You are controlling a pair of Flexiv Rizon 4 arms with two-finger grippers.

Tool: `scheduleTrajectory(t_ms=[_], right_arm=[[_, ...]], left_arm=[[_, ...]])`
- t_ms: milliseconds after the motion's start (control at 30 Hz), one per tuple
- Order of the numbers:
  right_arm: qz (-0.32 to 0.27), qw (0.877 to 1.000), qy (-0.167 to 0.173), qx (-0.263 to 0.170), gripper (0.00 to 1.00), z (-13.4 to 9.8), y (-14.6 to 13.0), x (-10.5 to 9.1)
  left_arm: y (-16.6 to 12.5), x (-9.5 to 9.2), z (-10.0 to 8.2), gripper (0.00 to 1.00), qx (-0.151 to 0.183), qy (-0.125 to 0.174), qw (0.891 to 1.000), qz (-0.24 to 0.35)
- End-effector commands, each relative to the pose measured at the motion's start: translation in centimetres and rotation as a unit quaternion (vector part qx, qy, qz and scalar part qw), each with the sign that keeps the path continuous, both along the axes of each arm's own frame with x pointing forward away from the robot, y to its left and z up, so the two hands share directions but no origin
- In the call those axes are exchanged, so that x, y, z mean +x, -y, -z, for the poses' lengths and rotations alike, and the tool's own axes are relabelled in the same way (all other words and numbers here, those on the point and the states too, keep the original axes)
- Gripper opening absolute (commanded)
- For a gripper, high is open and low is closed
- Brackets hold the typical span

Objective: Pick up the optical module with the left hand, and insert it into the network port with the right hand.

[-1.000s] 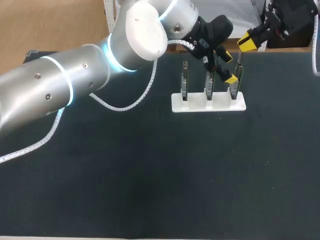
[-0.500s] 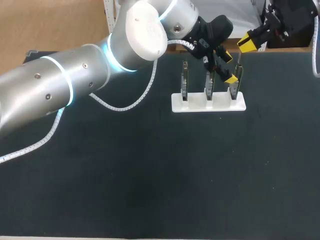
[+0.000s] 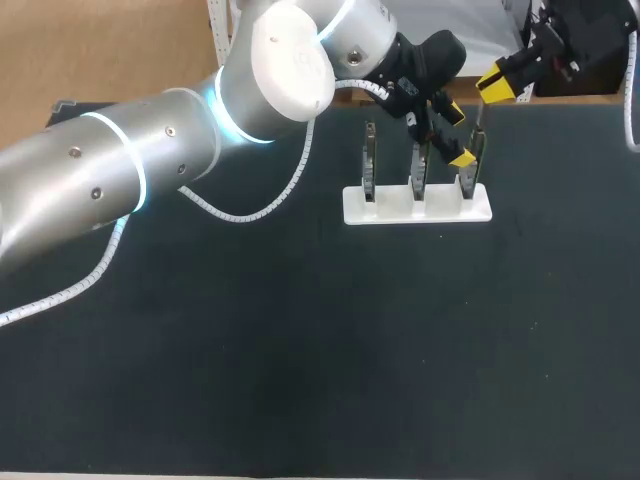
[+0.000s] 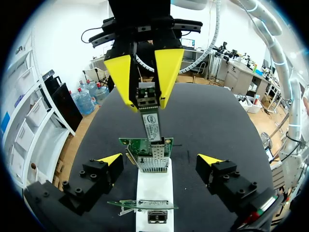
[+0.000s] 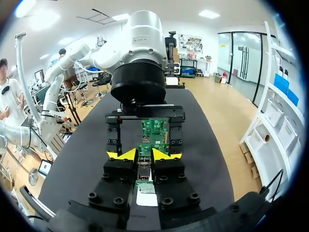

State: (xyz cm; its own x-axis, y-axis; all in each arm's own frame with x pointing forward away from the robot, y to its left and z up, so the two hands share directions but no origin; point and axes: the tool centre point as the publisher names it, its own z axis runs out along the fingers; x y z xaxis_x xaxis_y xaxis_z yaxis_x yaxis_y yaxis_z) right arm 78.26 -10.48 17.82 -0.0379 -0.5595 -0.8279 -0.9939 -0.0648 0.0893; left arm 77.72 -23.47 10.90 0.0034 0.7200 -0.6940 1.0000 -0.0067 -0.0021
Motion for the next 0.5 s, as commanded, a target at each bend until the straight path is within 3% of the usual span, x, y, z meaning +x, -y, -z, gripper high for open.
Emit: scheduleTrajectory(t_ms=[33,500], right_arm=[[-0.004,1.000,-0.001,0.002,0.00,0.08,0.02,0.19],[-0.007,1.000,-0.010,0.003,0.00,0.73,0.07,0.31]], left_arm=[[0.06,0.20,-0.02,1.00,0.001,-0.001,1.000,0.002],[0.06,0.20,-0.02,1.00,0.001,-0.001,1.000,0.002]])
